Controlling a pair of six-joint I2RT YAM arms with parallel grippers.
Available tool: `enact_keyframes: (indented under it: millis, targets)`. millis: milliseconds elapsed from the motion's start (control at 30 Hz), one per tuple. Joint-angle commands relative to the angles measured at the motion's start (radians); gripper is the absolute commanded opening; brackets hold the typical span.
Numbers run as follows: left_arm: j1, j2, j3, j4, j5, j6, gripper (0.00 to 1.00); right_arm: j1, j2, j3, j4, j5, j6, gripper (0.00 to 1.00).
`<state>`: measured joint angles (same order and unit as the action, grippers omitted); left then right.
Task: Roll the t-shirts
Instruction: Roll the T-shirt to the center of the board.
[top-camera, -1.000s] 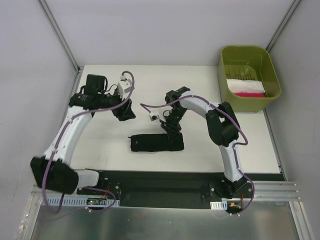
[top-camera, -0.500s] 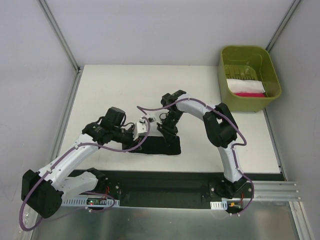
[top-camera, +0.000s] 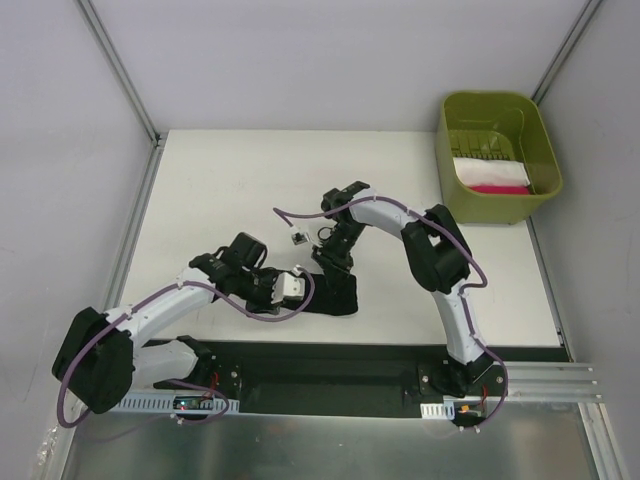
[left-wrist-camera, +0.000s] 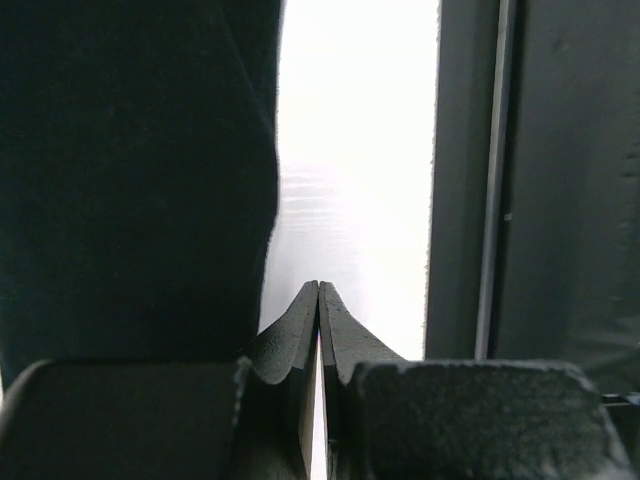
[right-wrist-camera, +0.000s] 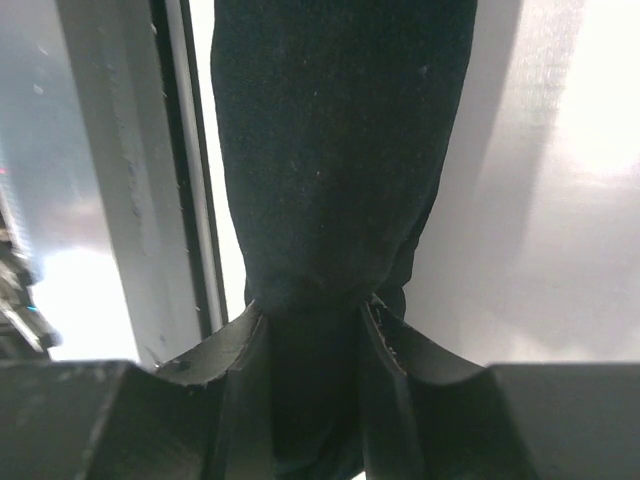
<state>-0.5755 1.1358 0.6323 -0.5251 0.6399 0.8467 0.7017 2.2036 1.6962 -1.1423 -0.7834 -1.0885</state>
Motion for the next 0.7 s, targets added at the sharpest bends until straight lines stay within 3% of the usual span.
enact_keyframes:
  millis: [0,133,200,233,300,433,500,667]
  targets:
    - [-0.004,0.042,-0.032,0.109,-0.055,0.078,0.00,-0.010,0.070,0.028,-0.017,-0.048,0.052,0.25]
    - [-0.003,0.065,-0.057,0.172,-0.106,0.097,0.00,-0.022,0.087,0.025,0.001,-0.060,0.094,0.30]
    - [-0.003,0.087,-0.063,0.195,-0.115,0.101,0.00,-0.031,0.090,0.023,0.012,-0.059,0.108,0.38]
    - [-0.003,0.093,-0.066,0.200,-0.117,0.100,0.00,-0.044,0.085,0.022,0.032,-0.056,0.120,0.53]
    - [-0.003,0.111,-0.065,0.203,-0.112,0.101,0.00,-0.059,0.068,0.026,0.045,-0.037,0.144,0.96]
    - [0.000,0.121,-0.060,0.221,-0.117,0.081,0.00,-0.123,-0.049,-0.019,0.093,0.021,0.128,0.96]
    - [0.014,0.111,-0.056,0.223,-0.115,0.068,0.00,-0.155,-0.171,-0.120,0.151,0.045,0.140,0.96]
    - [0.055,0.030,-0.022,0.183,-0.080,-0.015,0.00,-0.220,-0.422,-0.309,0.432,0.153,0.211,0.96]
